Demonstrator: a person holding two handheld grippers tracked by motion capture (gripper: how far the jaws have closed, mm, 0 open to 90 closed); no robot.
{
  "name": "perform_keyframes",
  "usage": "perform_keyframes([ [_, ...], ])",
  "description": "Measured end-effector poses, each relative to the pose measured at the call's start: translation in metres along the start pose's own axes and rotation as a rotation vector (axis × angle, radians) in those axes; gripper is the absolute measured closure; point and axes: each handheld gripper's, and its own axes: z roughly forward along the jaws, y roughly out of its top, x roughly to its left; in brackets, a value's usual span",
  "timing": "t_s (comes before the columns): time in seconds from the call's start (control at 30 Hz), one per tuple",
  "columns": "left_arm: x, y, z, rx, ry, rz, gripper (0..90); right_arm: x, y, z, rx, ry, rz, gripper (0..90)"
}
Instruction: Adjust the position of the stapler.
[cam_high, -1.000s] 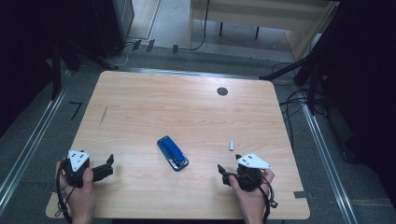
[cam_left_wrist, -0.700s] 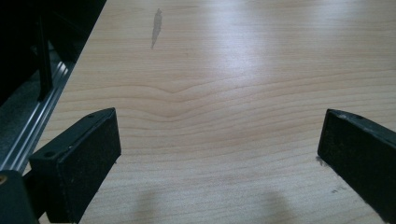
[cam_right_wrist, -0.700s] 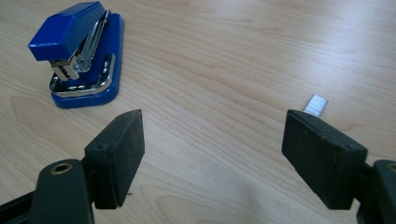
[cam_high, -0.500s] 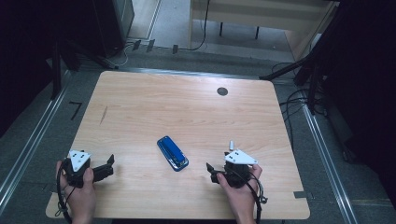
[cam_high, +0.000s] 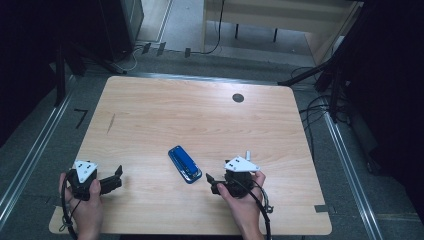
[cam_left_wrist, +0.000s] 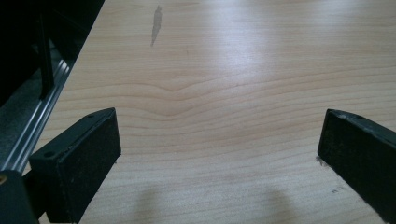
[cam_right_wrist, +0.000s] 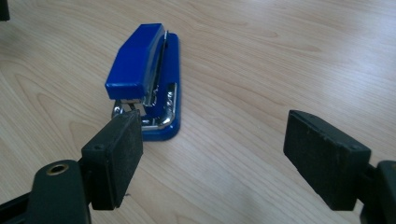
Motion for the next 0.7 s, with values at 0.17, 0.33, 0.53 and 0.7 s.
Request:
perform_keyframes([
  [0.17,0.0,0.0,0.0,0.002,-0.003,0.0,0.0,0.01,0.007,0.009,0.014,0.005,-0.02,22.4],
  [0.33,0.001,0.0,0.0,0.002,-0.004,-0.003,0.0,0.02,0.012,0.019,0.025,0.019,-0.022,24.5],
  [0.53,0.0,0.0,0.0,0.008,-0.002,0.003,0.0,0.029,0.016,0.028,0.033,0.025,-0.036,32.2],
  [0.7,0.0,0.001,0.001,0.013,-0.001,0.007,0.0,0.036,0.016,0.037,0.065,0.029,-0.055,36.9],
])
